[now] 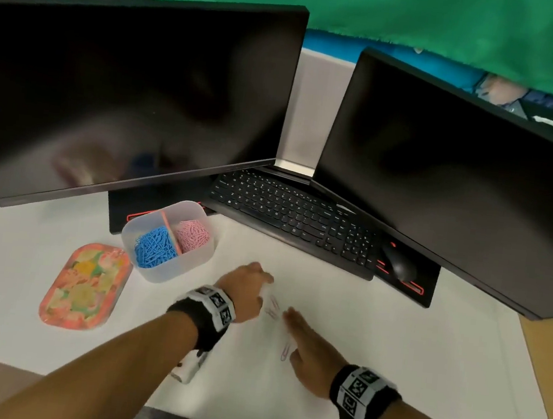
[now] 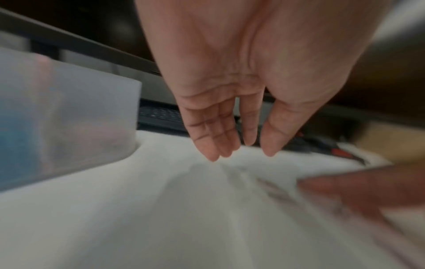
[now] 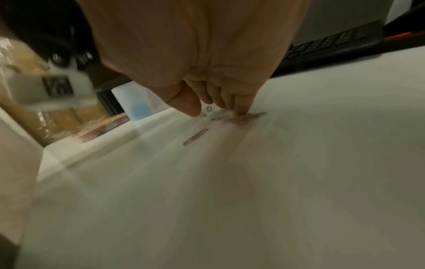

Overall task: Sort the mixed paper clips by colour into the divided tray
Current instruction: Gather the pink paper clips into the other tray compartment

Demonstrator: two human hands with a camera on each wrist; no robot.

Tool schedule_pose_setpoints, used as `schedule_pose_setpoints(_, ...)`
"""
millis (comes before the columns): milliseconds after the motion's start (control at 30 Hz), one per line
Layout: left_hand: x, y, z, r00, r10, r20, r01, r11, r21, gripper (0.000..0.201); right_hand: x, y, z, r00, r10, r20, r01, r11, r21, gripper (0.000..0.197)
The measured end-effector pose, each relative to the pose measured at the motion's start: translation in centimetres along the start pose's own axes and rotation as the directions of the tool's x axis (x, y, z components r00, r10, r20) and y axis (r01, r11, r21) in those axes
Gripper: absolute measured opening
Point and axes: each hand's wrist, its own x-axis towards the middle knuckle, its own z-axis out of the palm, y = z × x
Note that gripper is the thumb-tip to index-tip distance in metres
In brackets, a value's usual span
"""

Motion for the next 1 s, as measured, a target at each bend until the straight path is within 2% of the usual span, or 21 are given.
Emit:
schedule_pose_setpoints(67,0.2,0.5,1.4,0.995,0.064,0.071,-0.075,0.986,0.151,0.049,-0.2,0.7,-1.0,0.991,0.033,-0.129,-0.024,0.997,0.07,0.067)
schedule_pose_setpoints(167,0.6,0.7,2.7,0.993,0.081,0.089,-0.101,0.963,0.248,0.052,-1.4,2.7,-2.4,0.953,0.106,-0.285,-0.118,0.993,-0.026,0.06)
schedule_pose_setpoints(300,1.0,1.0,3.5,0.987,0.124,0.104,-0.148,0.952,0.27,0.042,-2.4,4.3,-1.5,0.964,0.104,-0.244,-0.142,0.98,-0.142,0.055)
schedule_pose_setpoints(433,1.0,1.9,4.0,0.988,0.113,0.107,-0.139,0.952,0.273,0.025,-1.5,3.4,-0.3,0.952,0.075,-0.298,-0.09,0.995,-0.039,0.033)
schedule_pose_setpoints(533,0.6,2.2,4.8,0.991,0.111,0.079,-0.128,0.959,0.252,0.022,-0.5,2.0,0.0,0.943,0.077,-0.325,-0.078,0.997,0.01,0.017)
schedule_pose_setpoints(800,0.0,2.1,5.6,0.988,0.128,0.09,-0.142,0.974,0.176,0.025,0.2,0.5,0.1,0.943,0.086,-0.322,-0.07,0.996,0.063,0.015)
schedule_pose_setpoints(833,-0.3,1.9,5.7,0.985,0.138,0.107,-0.153,0.976,0.157,0.026,0.1,0.8,0.0,0.94,0.088,-0.329,-0.071,0.995,0.063,0.018)
schedule_pose_setpoints(933,-1.2,1.4,6.0,0.978,0.134,0.16,-0.155,0.98,0.122,0.053,-0.8,2.0,-0.3,0.959,0.12,-0.258,-0.128,0.992,-0.017,0.054)
schedule_pose_setpoints(1000,-1.2,1.3,6.3,0.981,0.118,0.157,-0.143,0.977,0.156,0.058,-1.4,2.2,0.0,0.972,0.112,-0.206,-0.124,0.991,-0.051,0.07)
